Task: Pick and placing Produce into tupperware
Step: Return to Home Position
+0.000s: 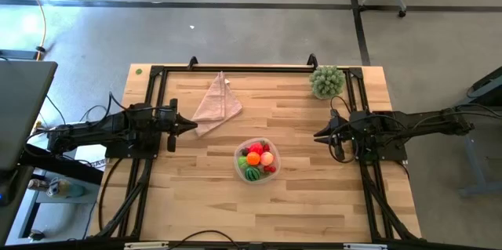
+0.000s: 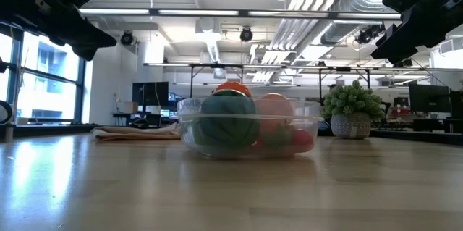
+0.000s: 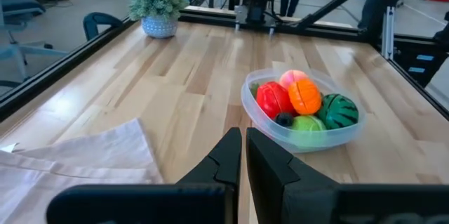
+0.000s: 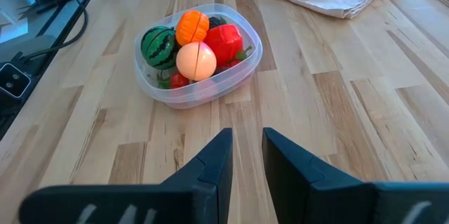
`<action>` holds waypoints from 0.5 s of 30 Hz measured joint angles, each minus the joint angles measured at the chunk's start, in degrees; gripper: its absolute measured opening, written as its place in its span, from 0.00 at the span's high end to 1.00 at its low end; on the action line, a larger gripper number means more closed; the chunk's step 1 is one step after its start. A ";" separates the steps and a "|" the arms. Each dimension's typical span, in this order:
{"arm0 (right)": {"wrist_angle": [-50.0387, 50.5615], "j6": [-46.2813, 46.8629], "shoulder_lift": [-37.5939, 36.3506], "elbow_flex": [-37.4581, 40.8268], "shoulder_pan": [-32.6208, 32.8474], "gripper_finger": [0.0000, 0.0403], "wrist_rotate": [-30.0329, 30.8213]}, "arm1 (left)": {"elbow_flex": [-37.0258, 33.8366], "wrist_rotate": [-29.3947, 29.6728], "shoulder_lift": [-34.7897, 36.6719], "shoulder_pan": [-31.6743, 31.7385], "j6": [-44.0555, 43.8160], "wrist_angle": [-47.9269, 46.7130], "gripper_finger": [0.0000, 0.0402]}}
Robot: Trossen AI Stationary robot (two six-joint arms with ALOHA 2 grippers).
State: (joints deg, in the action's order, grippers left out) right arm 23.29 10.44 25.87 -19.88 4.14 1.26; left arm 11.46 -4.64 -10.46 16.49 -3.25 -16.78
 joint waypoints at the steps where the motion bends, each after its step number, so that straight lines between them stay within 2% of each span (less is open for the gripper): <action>1: 0.00 0.00 -0.01 0.00 0.00 0.83 0.00 | 0.00 0.00 0.00 0.00 -0.01 0.00 0.96; 7: 0.00 -0.09 -0.01 0.01 -0.01 0.83 0.00 | 0.00 0.00 0.00 0.00 -0.02 0.00 0.96; 15: 0.00 -8.45 -0.01 0.00 -0.02 0.83 4.47 | 0.00 0.00 0.00 0.00 -0.02 -0.04 0.96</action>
State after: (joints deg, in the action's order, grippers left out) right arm 23.29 1.99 25.86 -19.88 4.12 5.73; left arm 11.46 -4.64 -10.46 16.49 -3.27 -16.82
